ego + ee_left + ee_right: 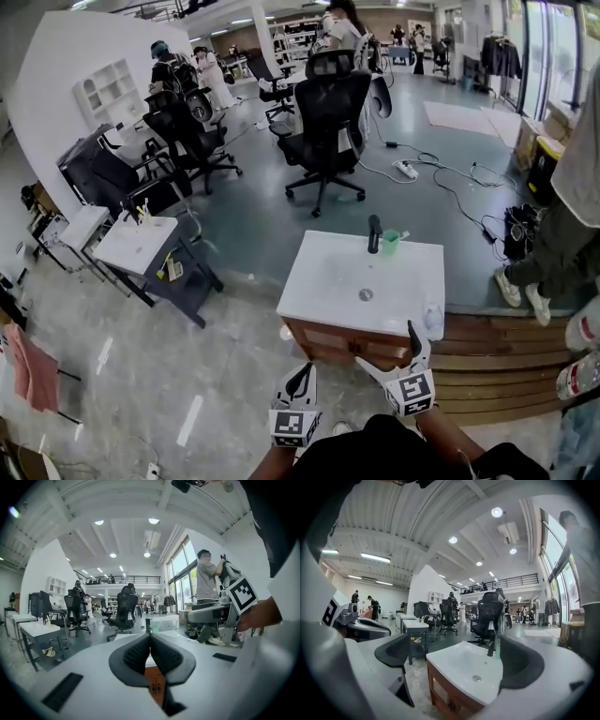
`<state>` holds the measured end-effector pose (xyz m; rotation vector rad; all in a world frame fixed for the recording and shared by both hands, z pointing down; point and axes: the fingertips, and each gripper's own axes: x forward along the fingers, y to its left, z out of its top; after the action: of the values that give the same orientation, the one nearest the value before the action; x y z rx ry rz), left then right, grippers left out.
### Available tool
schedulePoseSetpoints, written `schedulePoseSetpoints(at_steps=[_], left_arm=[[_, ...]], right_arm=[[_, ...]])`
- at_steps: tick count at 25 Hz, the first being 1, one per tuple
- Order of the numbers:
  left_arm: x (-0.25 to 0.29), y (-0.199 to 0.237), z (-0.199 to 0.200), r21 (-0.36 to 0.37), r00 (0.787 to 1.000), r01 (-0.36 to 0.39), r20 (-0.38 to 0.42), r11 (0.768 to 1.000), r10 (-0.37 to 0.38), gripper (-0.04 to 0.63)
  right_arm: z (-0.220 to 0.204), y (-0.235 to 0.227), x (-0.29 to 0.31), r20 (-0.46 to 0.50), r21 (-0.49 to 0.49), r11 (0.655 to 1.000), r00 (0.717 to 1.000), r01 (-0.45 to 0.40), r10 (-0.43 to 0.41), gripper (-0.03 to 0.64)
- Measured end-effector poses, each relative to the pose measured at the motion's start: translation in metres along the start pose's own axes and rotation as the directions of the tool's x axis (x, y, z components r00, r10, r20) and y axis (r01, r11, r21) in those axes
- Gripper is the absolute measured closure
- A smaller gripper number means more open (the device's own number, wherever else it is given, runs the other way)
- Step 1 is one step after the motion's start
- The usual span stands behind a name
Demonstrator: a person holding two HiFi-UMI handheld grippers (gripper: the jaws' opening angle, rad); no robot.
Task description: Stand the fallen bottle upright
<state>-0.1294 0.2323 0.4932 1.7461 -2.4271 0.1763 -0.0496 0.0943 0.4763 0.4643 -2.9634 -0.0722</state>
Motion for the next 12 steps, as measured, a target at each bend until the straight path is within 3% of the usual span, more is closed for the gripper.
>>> schedulePoseSetpoints(at_steps=[7, 12], left_arm=[[0.048, -0.004, -0.012, 0.017, 0.996, 0.091, -0.023, 0.996, -0.091, 0.577], [0.09, -0.004, -0.01, 0.011, 0.993, 0.107, -0.048, 0.994, -0.107, 0.577]], right_arm=[[-0.011, -0.038, 0.018, -0.042, -0.009, 0.997, 0.996, 0.073, -0.074, 0.018], [-0.019, -0.077, 0.035, -0.064, 0.0, 0.994, 0.992, 0.106, -0.106, 0.02]])
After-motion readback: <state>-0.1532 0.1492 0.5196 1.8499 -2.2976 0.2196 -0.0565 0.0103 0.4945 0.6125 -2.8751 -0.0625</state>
